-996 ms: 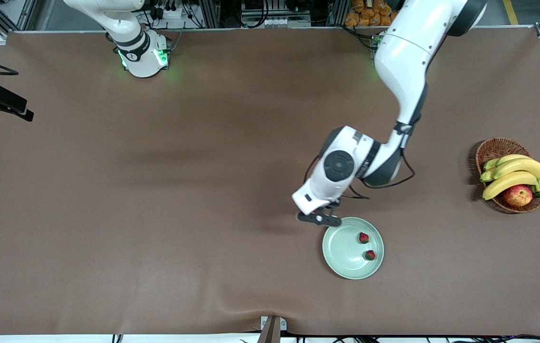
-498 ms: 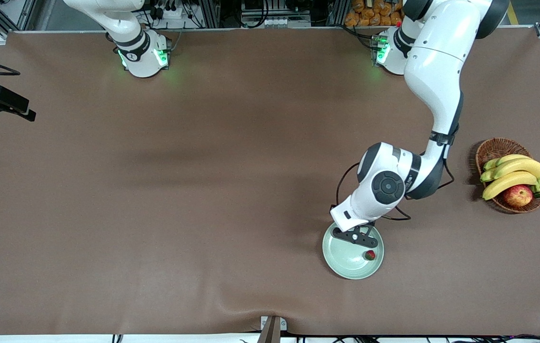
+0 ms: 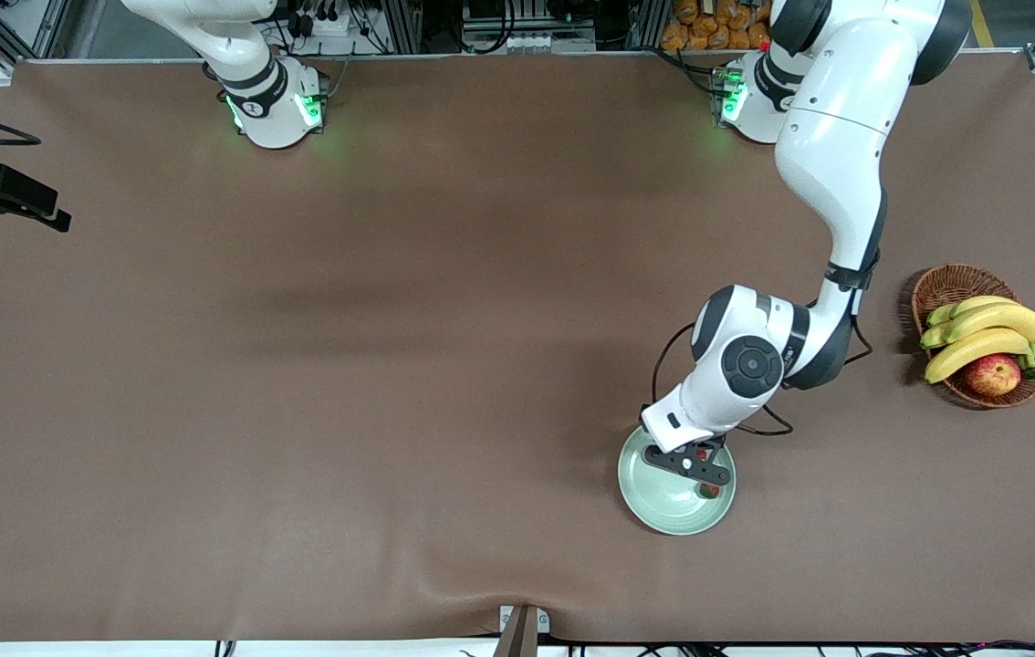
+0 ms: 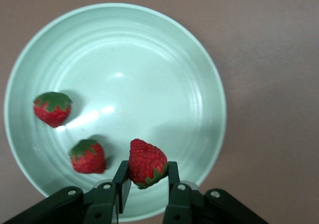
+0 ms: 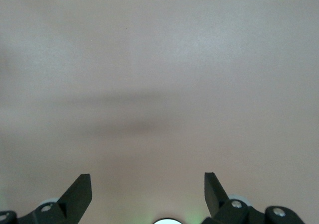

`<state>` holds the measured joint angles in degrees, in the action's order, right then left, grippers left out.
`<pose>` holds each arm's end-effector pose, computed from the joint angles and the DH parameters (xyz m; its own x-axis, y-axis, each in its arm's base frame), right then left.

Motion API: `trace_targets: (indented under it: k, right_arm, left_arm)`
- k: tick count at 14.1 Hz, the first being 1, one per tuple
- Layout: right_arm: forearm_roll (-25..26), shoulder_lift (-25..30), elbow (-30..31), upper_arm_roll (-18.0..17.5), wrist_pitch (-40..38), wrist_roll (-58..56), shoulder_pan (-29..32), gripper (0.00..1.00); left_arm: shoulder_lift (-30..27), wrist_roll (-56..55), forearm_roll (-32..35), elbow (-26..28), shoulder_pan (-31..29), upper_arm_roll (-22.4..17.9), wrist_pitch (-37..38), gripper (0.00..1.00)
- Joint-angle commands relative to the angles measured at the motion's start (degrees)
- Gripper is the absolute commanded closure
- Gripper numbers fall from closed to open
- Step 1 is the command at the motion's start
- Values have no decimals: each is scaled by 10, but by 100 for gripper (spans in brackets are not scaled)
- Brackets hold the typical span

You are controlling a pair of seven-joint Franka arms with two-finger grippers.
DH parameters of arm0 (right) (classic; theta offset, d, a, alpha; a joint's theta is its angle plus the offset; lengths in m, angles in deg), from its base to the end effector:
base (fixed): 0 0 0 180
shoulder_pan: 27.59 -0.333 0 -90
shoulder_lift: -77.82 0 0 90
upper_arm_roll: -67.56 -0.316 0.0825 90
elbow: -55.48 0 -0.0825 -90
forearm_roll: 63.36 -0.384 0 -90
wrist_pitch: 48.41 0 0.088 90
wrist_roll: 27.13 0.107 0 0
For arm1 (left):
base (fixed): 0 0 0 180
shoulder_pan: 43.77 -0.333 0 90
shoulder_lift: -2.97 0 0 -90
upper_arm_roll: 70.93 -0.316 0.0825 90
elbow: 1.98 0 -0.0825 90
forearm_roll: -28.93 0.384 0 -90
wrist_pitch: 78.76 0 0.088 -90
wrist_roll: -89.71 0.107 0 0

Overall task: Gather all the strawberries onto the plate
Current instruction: 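Lower the strawberry into the plate and open the left gripper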

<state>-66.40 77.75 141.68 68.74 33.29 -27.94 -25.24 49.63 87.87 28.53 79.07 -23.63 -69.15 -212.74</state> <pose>0.5393 -0.0270 0.6427 0.9961 -0.0396 -0.0787 -0.0440 -0.9976 -0.0540 0.6881 -0.2719 0.2237 0.9394 -0.3251 0.1083 -0.3301 -0.9434 0.0316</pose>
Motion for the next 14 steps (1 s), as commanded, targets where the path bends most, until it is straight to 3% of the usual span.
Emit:
trace_targets:
  k: [1, 2, 14]
  right_arm:
    - [-6, 2, -1, -6, 2, 6, 9, 0]
    - [-6, 2, -1, -6, 2, 5, 10, 0]
    - [3, 2, -2, 3, 1, 5, -9, 0]
  left_arm:
    - [5, 3, 11, -12, -1, -2, -2, 18]
    - [2, -1, 10, -11, -1, -2, -2, 0]
    - [-30, -9, 8, -6, -23, -2, 6, 0]
